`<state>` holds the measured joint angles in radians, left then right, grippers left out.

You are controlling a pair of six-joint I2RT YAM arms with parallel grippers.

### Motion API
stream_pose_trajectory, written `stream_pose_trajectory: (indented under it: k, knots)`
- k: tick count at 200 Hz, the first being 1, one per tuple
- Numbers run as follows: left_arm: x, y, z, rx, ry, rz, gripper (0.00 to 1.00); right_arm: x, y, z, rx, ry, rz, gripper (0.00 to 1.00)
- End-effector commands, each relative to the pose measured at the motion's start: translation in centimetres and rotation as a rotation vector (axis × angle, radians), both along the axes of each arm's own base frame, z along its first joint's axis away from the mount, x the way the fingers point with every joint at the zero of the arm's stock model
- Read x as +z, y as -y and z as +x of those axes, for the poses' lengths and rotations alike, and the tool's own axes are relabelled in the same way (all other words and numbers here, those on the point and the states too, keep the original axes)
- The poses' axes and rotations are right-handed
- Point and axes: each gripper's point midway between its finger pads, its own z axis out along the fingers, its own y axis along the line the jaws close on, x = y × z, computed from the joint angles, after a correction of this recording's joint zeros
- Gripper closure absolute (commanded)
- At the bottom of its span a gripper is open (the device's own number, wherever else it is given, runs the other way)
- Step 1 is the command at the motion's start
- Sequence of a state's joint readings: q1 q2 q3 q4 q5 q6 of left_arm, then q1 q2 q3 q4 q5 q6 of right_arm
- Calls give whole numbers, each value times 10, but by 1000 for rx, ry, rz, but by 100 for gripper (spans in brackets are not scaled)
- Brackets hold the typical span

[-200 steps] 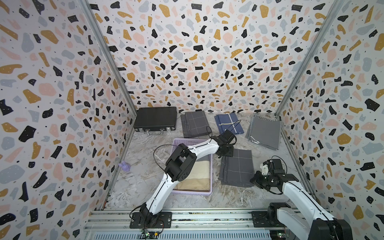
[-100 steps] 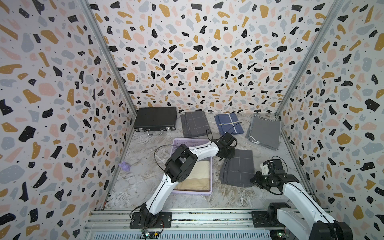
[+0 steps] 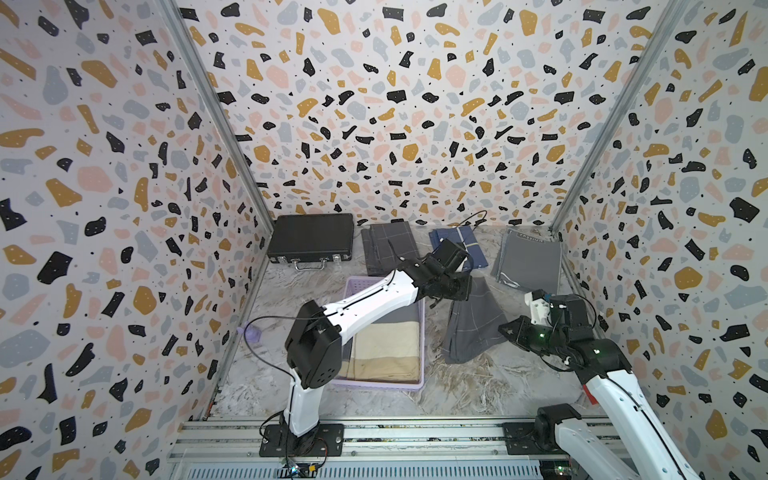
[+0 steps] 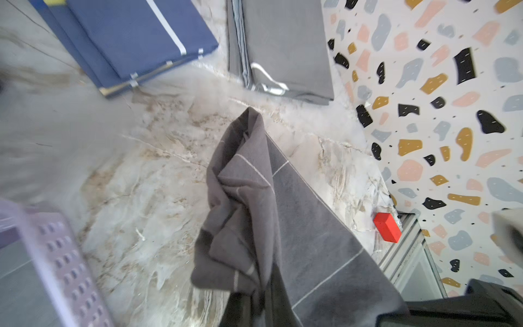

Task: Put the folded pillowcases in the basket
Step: Pick up the pillowcase at the center of the board, then place the pillowcase in the basket.

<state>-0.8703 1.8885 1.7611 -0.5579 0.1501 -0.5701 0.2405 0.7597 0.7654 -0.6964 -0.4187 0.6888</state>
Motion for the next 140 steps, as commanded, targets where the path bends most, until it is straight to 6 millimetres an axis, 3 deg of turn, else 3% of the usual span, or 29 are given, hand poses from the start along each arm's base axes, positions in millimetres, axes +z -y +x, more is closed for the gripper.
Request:
stream_pose_trajectory:
  k: [1, 37, 73, 98, 140]
  knots:
    - [10, -47, 5, 45, 27, 74, 100, 25, -28, -1, 52, 35, 37, 100]
    - [15, -130, 22, 144, 50, 126, 100, 27, -97, -5, 203, 76, 20, 100]
    - [-6, -191, 31, 206, 21, 243, 100, 9, -163, -10, 340, 101, -57, 100]
    - [-34, -222, 40, 256, -24, 297, 100, -10, -190, -6, 394, 88, -110, 100]
    - [-77, -243, 55, 274, -112, 353, 100, -43, -208, 1, 432, 40, -185, 100]
